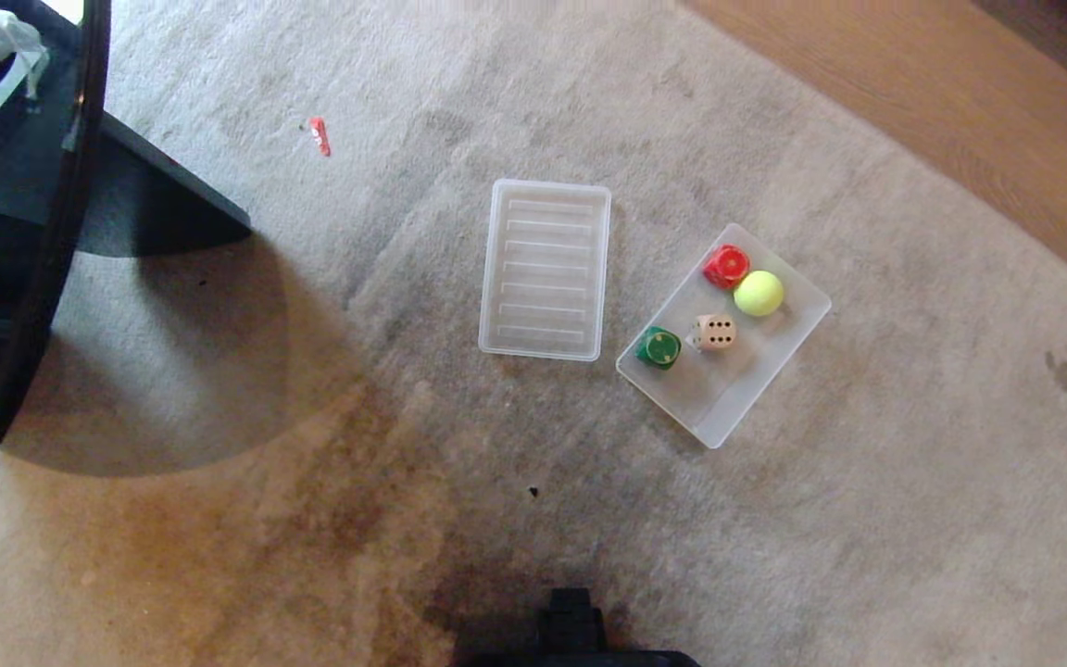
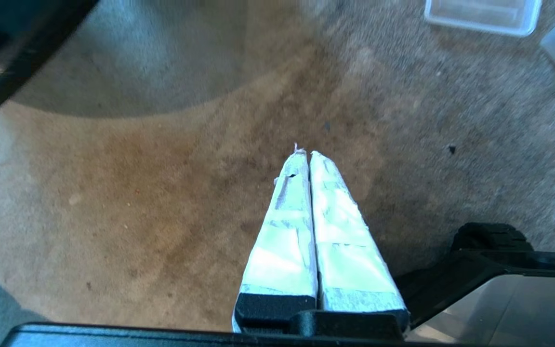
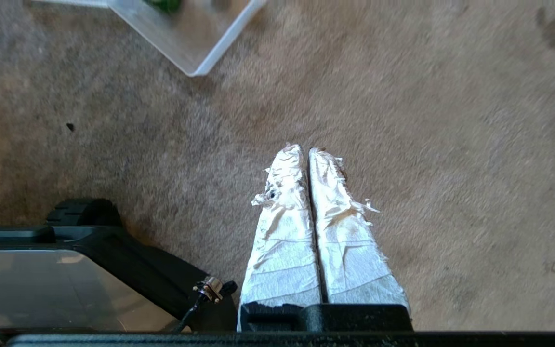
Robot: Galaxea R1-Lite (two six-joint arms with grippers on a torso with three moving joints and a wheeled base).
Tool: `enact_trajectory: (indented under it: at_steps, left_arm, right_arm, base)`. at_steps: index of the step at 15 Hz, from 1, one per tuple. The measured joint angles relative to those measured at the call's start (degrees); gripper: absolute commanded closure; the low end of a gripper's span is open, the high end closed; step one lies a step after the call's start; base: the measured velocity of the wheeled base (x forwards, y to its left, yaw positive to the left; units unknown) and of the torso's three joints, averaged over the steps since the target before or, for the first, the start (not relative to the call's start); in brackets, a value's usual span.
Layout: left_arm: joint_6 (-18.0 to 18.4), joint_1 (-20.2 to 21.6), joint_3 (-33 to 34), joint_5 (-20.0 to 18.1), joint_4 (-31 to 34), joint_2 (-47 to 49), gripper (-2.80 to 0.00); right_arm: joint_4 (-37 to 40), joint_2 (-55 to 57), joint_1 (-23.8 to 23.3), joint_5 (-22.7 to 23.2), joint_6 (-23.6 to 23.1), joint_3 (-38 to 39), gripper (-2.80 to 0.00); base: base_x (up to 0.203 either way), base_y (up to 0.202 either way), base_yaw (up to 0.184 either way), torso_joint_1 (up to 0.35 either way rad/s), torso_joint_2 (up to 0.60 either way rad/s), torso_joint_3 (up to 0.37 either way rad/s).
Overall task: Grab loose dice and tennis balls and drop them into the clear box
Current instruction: Pick up the ball on the table
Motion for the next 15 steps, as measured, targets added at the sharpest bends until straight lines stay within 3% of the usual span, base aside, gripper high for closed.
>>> enact_trajectory:
  at_steps: [15]
  left_arm:
    - [-0.07,0.0,0.0,0.0,0.0,0.0,0.0]
  right_arm:
    - [0.0,0.05,0.0,0.0,0.0,0.0,0.0]
  base:
    - [0.0,0.0,0.0,0.003,0.0,0.205]
